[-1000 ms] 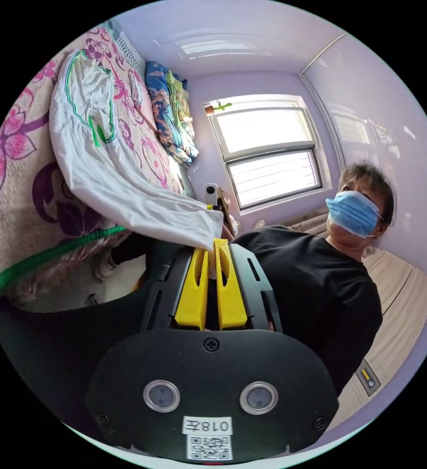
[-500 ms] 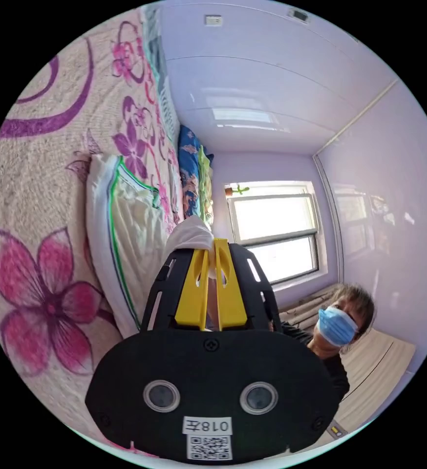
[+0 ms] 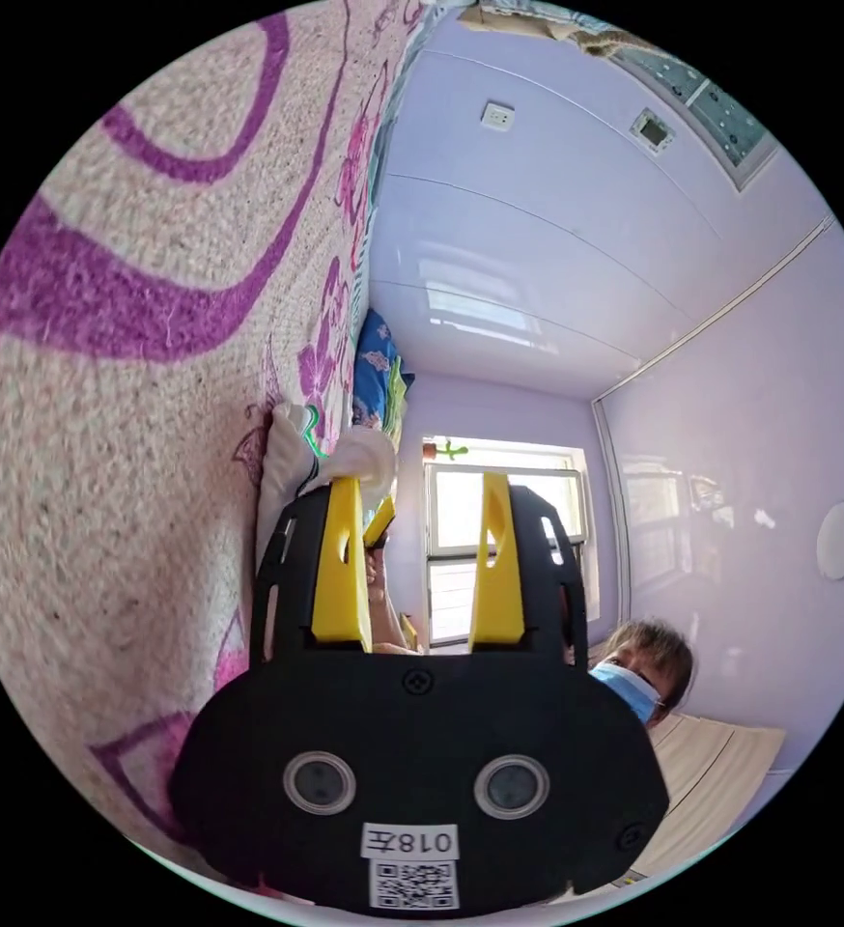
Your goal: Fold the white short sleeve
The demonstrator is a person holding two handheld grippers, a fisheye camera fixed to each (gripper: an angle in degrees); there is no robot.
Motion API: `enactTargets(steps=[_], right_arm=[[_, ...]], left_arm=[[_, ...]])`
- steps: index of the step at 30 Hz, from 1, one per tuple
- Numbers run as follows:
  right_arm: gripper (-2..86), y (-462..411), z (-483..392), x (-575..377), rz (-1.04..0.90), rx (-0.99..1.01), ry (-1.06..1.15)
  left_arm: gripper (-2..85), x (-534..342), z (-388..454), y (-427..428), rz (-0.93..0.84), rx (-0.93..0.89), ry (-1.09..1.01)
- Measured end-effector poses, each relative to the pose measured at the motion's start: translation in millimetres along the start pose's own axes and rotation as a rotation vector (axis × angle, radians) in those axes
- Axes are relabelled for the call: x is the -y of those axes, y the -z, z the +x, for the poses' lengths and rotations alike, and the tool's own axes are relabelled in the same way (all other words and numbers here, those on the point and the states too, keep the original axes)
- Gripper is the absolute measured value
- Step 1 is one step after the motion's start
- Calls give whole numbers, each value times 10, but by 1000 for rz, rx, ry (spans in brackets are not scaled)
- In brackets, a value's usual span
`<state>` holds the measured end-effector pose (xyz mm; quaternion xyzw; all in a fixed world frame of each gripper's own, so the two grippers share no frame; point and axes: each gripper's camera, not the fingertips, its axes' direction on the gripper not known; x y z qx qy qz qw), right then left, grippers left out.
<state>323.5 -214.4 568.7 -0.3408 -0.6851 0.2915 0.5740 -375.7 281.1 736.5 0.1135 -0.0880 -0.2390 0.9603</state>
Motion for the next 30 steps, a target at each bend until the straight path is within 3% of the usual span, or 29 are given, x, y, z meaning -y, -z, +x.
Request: enactTargets(steps=[6,10,13,17,20,23,27,30], right_arm=[[94,12,-109,-129,57,25,84],[84,-351,-493,-238,-61,-168,281],[78,-824,-483,-116,-179,-252,303],[51,-980,-210,51,-125,-464,238],[77,-801,-217,-110,10,-312,241],[91,-717,-399,-515,-39,-198,322],[106,-520,-665,-1598,-116,-298,463],[114,-504,-760,-2428,-156,-482,555]], left_arm=[[96,-208,220,439,152,-108,-89],[75,-253,711,174,-20,-15,-230],[77,-68,652,-202,-119,43,-179],[68,37,440,-18,30,180,-39],[80,-121,903,65,41,99,-114],[89,-579,1608,192,-67,62,-257],[102,-1615,2431,398,-208,273,-449],[113,-2539,2888,461,-281,541,-562]])
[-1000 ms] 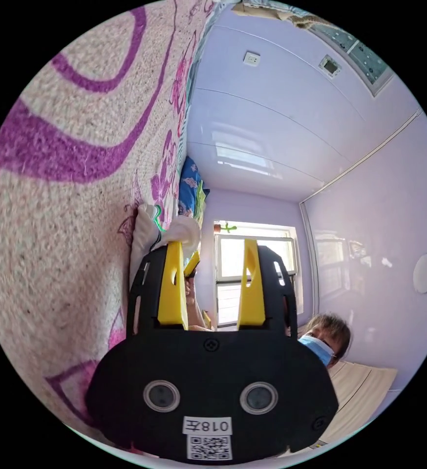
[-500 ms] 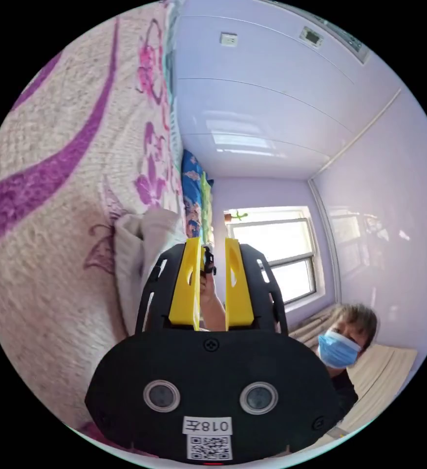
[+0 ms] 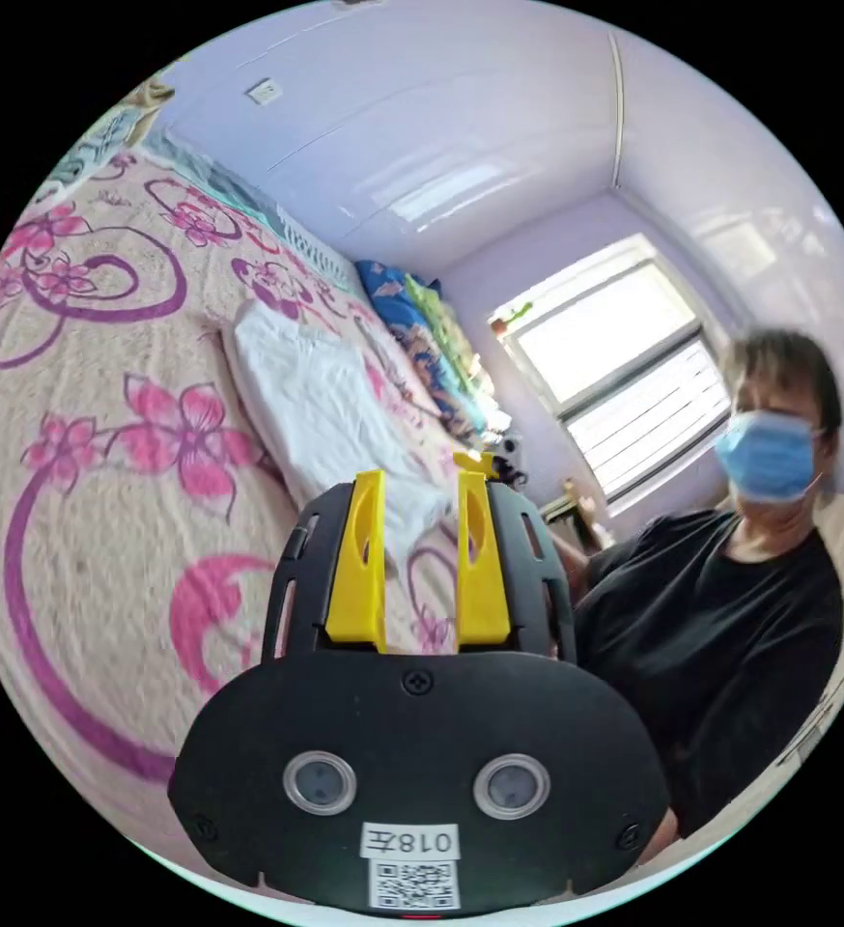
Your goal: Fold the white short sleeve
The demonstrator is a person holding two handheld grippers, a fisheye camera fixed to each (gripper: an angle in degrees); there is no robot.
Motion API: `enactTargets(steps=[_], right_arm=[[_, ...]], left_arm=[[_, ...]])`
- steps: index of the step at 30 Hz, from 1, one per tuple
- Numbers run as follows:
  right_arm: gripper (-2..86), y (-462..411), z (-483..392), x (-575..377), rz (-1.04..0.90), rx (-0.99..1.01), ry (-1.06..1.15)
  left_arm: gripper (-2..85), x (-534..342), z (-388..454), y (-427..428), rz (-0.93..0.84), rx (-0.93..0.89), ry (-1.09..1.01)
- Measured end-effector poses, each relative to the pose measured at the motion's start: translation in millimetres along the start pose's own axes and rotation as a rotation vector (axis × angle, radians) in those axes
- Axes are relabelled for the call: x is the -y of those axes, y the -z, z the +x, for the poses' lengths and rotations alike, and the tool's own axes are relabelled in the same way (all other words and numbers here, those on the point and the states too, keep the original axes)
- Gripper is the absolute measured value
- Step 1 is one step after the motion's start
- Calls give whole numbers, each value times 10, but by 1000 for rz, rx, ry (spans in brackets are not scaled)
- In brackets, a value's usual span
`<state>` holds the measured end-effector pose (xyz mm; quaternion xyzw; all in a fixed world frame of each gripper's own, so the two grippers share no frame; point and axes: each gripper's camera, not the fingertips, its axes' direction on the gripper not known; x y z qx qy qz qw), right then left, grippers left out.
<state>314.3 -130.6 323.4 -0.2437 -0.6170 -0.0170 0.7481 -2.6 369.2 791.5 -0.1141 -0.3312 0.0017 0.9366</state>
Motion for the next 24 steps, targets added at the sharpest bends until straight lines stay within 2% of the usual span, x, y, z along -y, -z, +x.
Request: enactTargets(steps=[4,6,11,19,22,24], right_arm=[[121,-391,-500,-530,-160,-301,119],[124,-630,-578,-595,-237,-376,143],[119,-1020,-585,-601,-288,-446,128],[26,-1221,-638,-634,-279,-437,124],[17,-1201,-667,-598,-282,-425,127],[15,-1198,-652,-582,-287,-416,123]], left_arm=[[122,-365,786,-145,-188,215,-96],[129,-338,1009,-273,-241,304,-128],[135,-120,1478,-498,-324,517,-226],[120,219,1844,-504,-373,617,-311],[124,279,1915,-372,-381,714,-321],[124,297,1943,-274,-361,718,-330]])
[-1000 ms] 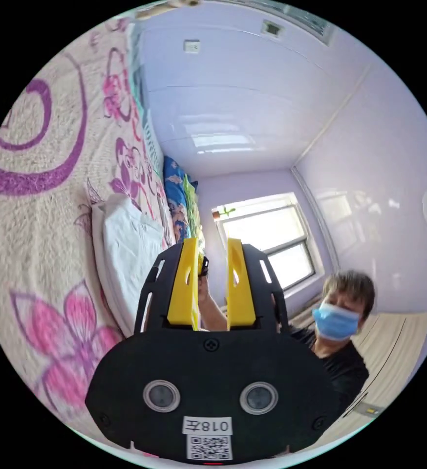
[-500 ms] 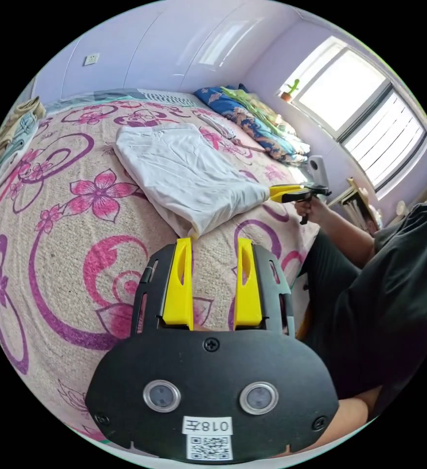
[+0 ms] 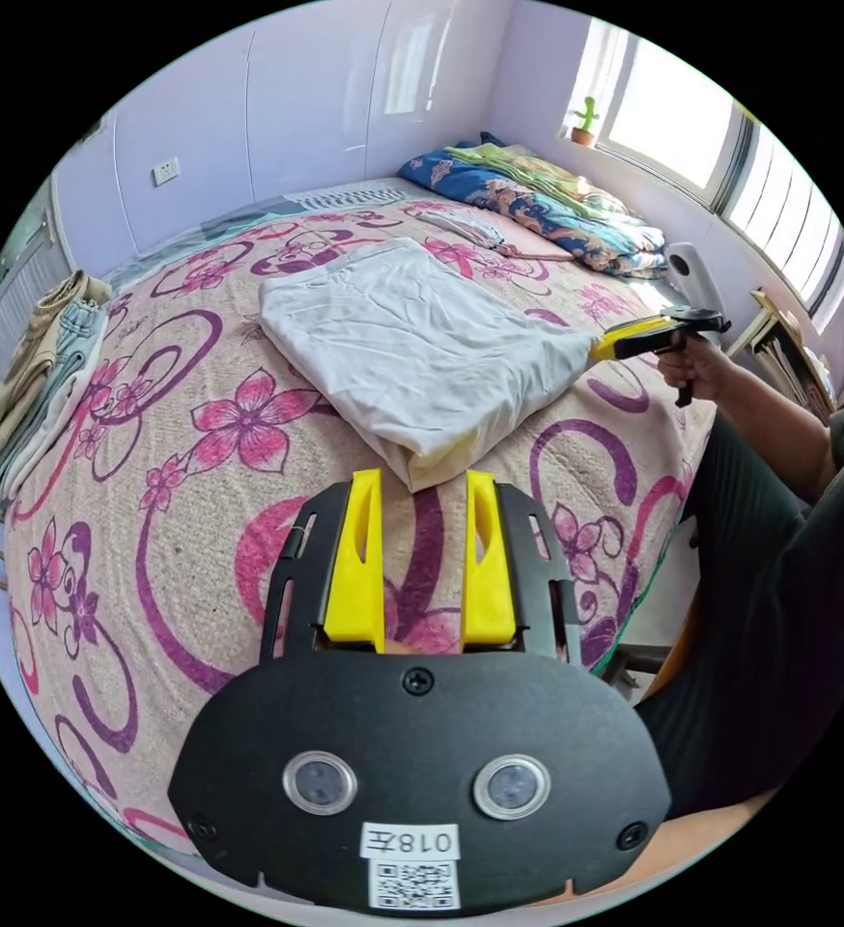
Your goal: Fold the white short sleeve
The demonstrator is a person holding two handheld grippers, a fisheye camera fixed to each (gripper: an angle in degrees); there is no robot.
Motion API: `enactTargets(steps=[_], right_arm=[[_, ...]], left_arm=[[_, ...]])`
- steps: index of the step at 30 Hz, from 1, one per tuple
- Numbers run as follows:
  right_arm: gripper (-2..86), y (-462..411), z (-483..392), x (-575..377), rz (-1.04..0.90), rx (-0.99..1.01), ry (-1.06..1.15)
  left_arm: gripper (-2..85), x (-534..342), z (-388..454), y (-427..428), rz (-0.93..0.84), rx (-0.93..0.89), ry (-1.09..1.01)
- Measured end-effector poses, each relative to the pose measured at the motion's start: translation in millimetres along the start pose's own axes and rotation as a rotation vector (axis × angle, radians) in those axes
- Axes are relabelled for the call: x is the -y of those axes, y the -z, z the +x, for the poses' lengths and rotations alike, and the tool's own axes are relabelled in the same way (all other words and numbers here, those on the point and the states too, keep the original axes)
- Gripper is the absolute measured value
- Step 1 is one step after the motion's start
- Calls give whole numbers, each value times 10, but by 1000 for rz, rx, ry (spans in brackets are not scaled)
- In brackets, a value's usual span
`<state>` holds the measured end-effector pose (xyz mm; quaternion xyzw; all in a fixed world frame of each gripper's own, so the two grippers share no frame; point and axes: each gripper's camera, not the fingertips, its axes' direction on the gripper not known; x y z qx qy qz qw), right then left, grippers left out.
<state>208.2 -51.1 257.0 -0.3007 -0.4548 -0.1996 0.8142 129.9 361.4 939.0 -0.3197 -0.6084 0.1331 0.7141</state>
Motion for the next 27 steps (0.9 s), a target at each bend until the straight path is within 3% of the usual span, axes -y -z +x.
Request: enactTargets(steps=[10,14,20,24,27], right_arm=[[10,-84,124,169,-18,52,-8],[7,80,131,224,-15,62,5],[20,-214,453,225,-144,81,-108],[63,-22,601,188,-115,126,-173],[38,342,489,203,33,135,-146]], left_arm=[[54,222,-276,149,16,-14,-32],[-4,170,-670,259,-18,-169,13],[0,117,-1304,-285,-191,-349,177],[55,87,-1460,-233,-238,-329,169],[73,61,-1515,166,-69,-319,178]])
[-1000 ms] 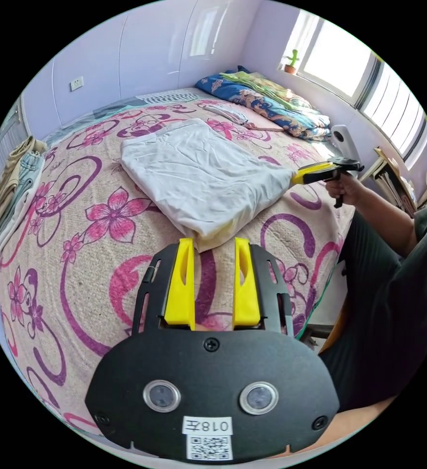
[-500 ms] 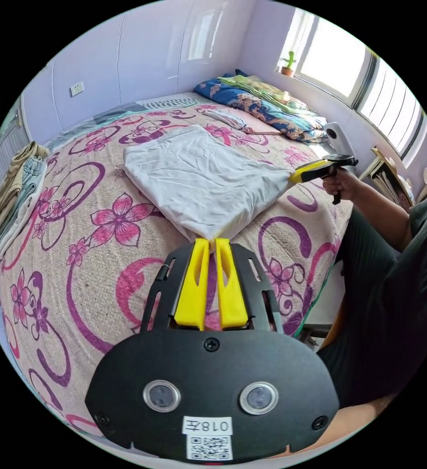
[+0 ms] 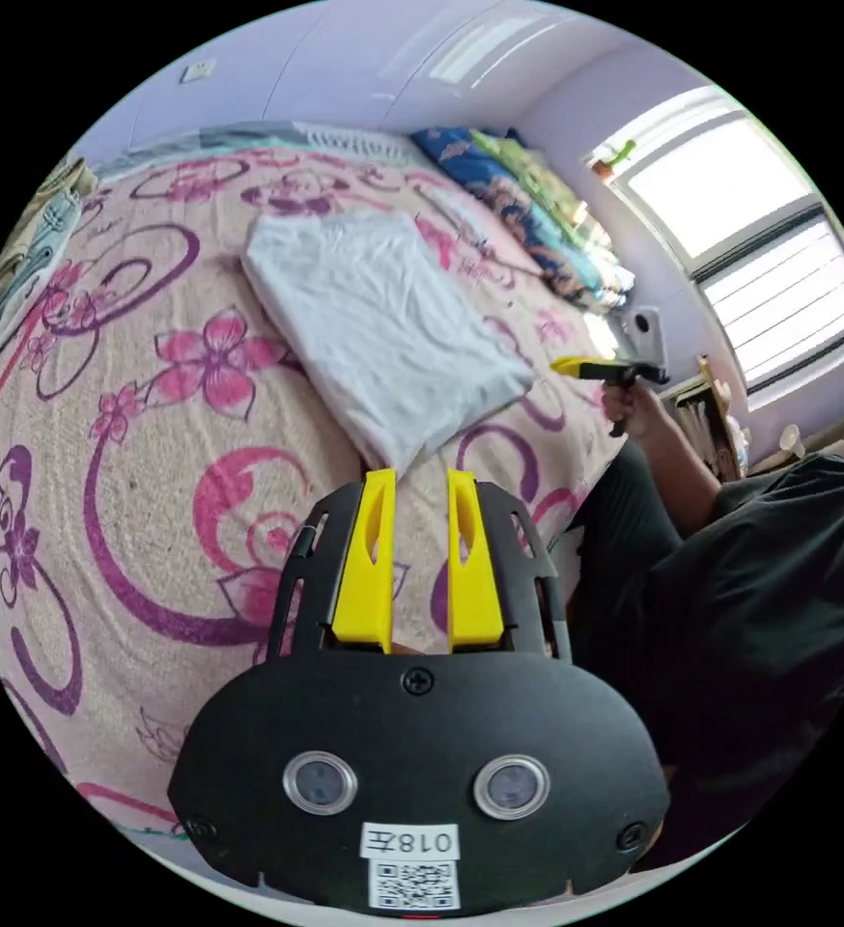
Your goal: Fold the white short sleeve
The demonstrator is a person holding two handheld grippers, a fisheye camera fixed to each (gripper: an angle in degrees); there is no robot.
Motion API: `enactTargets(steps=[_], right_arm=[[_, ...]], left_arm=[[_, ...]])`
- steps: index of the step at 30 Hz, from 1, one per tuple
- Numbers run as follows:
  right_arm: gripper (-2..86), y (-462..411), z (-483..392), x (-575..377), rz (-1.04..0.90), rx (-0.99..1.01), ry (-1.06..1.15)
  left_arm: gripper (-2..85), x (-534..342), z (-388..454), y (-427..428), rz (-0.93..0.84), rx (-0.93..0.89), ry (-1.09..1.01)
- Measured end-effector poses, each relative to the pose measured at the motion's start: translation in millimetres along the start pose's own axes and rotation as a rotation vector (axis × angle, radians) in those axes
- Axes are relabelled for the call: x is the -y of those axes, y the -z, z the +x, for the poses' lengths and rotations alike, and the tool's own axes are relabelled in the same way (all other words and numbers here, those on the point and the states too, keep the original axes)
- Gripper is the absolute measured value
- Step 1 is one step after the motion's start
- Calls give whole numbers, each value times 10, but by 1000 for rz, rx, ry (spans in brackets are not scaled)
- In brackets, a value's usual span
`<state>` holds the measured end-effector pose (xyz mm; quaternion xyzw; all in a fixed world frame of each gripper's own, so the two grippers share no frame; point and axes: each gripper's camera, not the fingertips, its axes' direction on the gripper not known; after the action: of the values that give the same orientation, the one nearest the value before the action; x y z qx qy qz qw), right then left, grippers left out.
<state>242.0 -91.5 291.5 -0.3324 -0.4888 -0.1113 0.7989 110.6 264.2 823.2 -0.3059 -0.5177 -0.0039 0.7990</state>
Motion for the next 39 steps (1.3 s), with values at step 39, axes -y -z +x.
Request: enactTargets(steps=[39], right_arm=[[165,-1295,959,2514,130,-87,10]], left_arm=[[169,1305,-2243,-2629,267,121,211]])
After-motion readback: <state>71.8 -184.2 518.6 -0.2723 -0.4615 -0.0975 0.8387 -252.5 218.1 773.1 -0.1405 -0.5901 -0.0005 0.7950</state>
